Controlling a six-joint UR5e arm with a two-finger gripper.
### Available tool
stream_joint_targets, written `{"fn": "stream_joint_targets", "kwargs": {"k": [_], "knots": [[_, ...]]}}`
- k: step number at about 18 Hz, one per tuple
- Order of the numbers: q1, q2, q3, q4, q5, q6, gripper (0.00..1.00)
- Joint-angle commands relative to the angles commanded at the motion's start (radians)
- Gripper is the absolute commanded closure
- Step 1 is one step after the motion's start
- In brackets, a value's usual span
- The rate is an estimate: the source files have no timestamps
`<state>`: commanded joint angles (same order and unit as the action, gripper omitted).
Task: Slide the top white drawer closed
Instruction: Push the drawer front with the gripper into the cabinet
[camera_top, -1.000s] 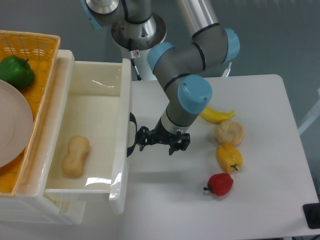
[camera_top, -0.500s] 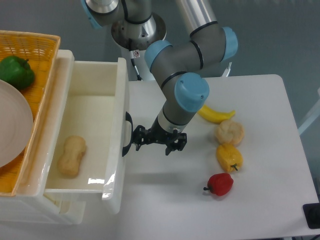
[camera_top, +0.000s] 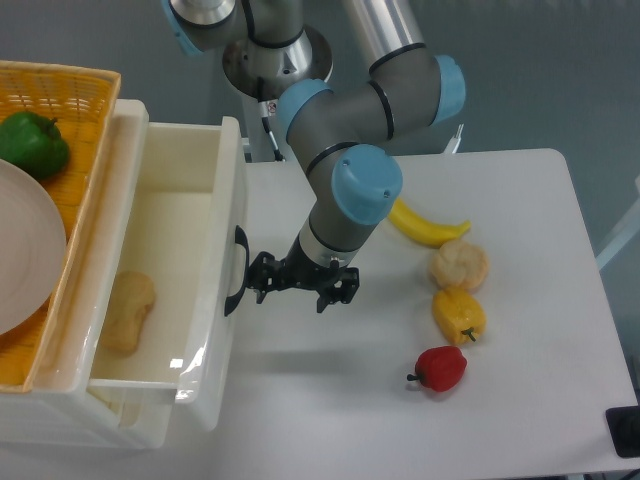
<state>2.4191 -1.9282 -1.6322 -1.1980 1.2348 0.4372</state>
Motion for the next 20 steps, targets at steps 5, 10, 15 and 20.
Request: {"fn": "stream_joint_targets", "kwargs": {"k": [5, 10, 15, 20], "knots": [[-0.017, 0.002, -0.002, 0.000, 0.002, -0.015, 0.00], [-0.055, 0.008, -0.002, 0.002, 0.006, -0.055, 0.00], [-0.081, 0.014, -0.002, 0.003, 0.006, -0.078, 0.00], [-0.097, 0.017, -0.002, 0.002, 0.028, -0.077, 0.00]]}}
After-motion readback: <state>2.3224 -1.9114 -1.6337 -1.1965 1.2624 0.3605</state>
